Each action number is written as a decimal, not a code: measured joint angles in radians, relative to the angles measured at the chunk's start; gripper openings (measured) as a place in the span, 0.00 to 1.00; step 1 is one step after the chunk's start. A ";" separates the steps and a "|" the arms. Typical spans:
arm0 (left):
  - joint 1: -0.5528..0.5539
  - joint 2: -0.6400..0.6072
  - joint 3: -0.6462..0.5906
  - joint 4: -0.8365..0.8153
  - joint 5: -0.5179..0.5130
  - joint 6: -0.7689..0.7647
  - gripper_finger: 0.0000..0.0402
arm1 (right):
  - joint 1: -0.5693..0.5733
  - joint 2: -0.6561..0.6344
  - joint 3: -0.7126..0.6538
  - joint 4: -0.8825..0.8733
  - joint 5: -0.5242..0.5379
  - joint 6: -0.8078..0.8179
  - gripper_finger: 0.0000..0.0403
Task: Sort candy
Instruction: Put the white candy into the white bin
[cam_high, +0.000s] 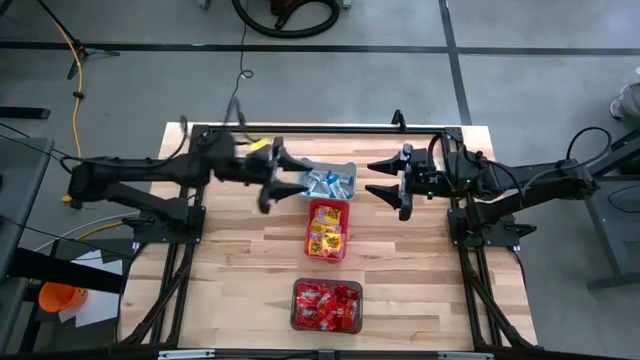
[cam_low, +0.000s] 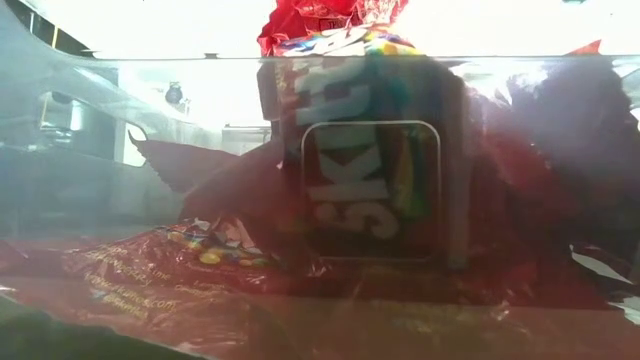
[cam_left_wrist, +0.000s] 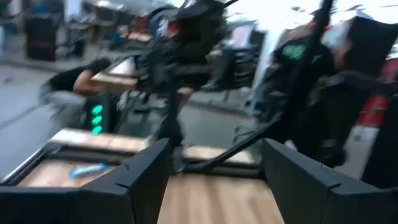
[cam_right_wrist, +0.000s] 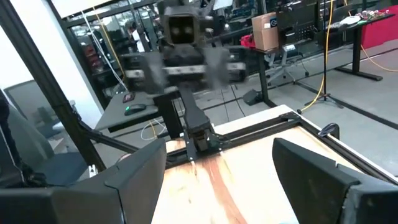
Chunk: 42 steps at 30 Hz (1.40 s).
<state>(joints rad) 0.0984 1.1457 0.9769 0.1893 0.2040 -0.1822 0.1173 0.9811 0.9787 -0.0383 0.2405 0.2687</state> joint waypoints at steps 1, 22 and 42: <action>-0.019 -0.017 -0.009 0.015 0.000 0.000 0.59 | 0.000 0.001 0.000 0.002 0.000 0.000 0.72; -0.184 -0.038 -0.145 0.181 -0.296 0.000 0.59 | -0.337 0.038 0.167 -0.687 0.192 0.287 0.72; -0.184 -0.038 -0.145 0.175 -0.298 0.001 0.59 | -1.082 0.608 0.073 -1.067 -0.031 0.049 0.72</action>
<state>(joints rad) -0.0856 1.1076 0.8314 0.3645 -0.0937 -0.1814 -0.9651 1.5887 1.0517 -1.1053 0.2099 0.3178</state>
